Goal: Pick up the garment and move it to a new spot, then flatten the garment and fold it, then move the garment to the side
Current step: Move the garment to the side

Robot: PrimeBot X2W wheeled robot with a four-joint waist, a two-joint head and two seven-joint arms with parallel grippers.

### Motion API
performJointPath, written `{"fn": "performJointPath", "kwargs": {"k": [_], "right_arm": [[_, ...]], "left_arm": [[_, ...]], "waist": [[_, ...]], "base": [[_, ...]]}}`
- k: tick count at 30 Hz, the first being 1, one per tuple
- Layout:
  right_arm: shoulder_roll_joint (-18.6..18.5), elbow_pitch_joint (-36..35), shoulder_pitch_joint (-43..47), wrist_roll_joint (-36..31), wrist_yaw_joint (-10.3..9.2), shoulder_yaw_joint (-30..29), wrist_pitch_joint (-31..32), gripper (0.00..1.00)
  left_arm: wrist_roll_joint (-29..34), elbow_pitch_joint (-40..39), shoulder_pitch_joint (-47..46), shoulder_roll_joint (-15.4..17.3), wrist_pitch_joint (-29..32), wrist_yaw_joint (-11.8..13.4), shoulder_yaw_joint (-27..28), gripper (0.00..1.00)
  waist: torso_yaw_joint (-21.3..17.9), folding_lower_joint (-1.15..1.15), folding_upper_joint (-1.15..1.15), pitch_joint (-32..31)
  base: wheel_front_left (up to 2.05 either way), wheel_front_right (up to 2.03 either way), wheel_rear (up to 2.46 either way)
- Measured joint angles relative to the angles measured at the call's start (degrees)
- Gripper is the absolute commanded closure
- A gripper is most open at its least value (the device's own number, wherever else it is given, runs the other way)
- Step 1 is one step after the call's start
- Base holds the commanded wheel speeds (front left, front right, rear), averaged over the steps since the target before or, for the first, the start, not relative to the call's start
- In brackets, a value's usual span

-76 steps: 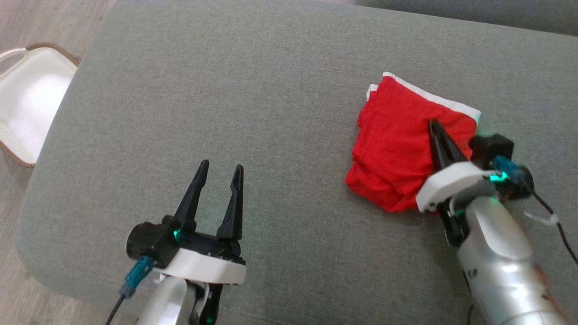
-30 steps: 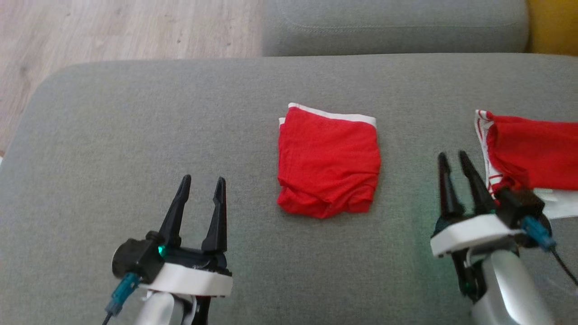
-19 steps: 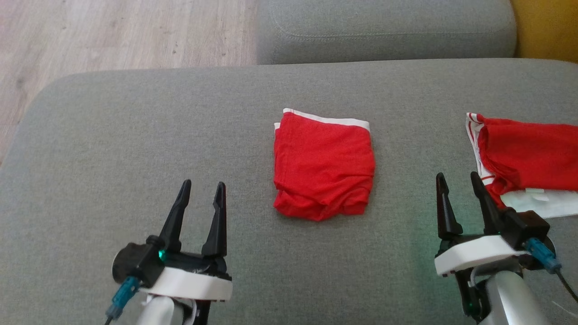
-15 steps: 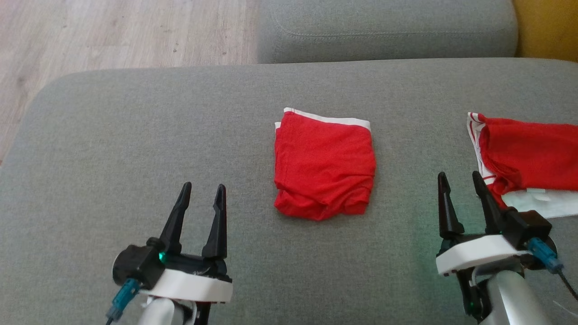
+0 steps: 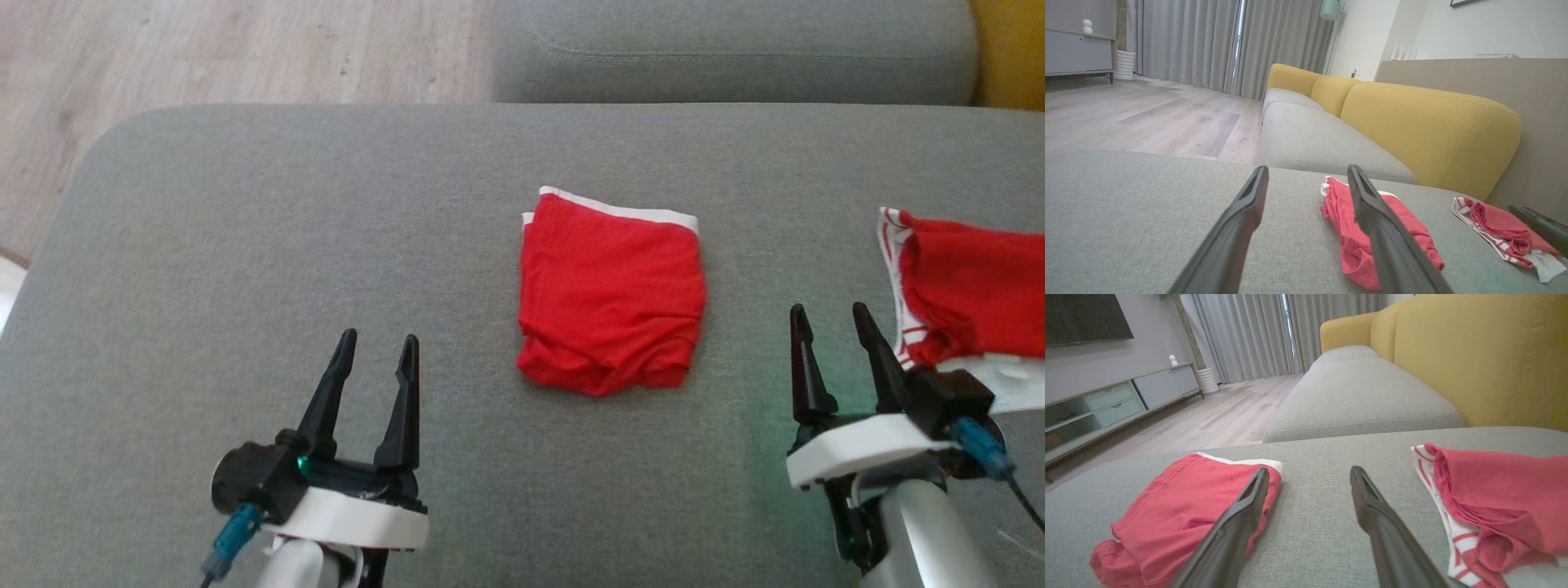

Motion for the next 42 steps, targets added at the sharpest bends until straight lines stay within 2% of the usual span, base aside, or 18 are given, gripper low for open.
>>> {"fn": "performJointPath", "kwargs": {"k": [11,16,18,25,26,27,28,29,34,42], "right_arm": [[0.0,7.3,-6.0,-0.4,0.00,3.2,7.4,0.00],[-0.1,13.9,-11.2,2.0,0.00,4.0,11.0,0.00],[-0.1,19.1,-14.4,7.1,0.00,4.5,13.2,0.00],[-0.7,27.8,-21.8,10.5,0.00,7.8,12.3,0.00],[-0.7,28.8,-22.5,10.5,0.00,8.6,12.2,0.10],[-0.7,29.6,-23.1,10.3,0.00,9.3,12.1,0.51],[-0.8,30.3,-23.6,10.1,0.00,10.1,11.7,0.97],[-0.9,30.9,-23.9,10.0,0.00,10.8,11.6,1.00],[-0.9,33.8,-25.7,2.8,0.00,12.7,8.2,1.00],[-0.8,33.6,-26.1,-10.6,0.01,11.9,4.8,1.00]], "left_arm": [[0.0,0.3,-0.5,0.0,0.0,0.0,-2.0,0.00],[0.0,0.4,-2.1,0.0,0.0,0.0,-3.1,0.00],[0.0,0.4,-3.0,0.0,0.0,0.0,-3.6,0.00],[-0.2,0.8,-3.9,0.0,0.0,-0.1,-4.5,0.00],[-0.2,0.8,-3.9,0.0,0.0,-0.1,-4.5,0.00],[-0.2,0.9,-3.9,0.0,0.0,-0.1,-4.5,0.00],[-0.2,0.9,-3.9,0.0,0.0,-0.1,-4.5,0.00],[-0.2,1.0,-3.9,0.0,0.0,-0.1,-4.5,0.00],[-0.2,1.1,-4.0,0.0,0.0,-0.1,-4.4,0.00],[-0.2,0.9,-4.0,0.0,0.0,-0.1,-3.4,0.00]], "waist": [[4.1,0.00,0.00,2.8],[6.1,0.00,0.00,4.6],[7.3,0.01,0.00,5.6],[9.3,0.01,0.00,7.2],[9.3,0.00,0.00,7.3],[9.4,0.00,0.00,7.4],[9.4,0.01,0.00,7.4],[9.3,0.01,0.00,7.4],[8.2,0.01,0.00,7.3],[4.2,0.00,0.00,6.0]], "base": [[0.00,0.00,0.00],[0.00,0.00,0.00],[0.00,0.00,0.00],[0.00,0.00,0.00],[0.00,0.00,0.00],[0.00,0.00,0.00],[0.00,0.00,0.00],[0.00,0.00,0.00],[0.00,0.00,0.00],[0.00,0.00,0.00]]}}
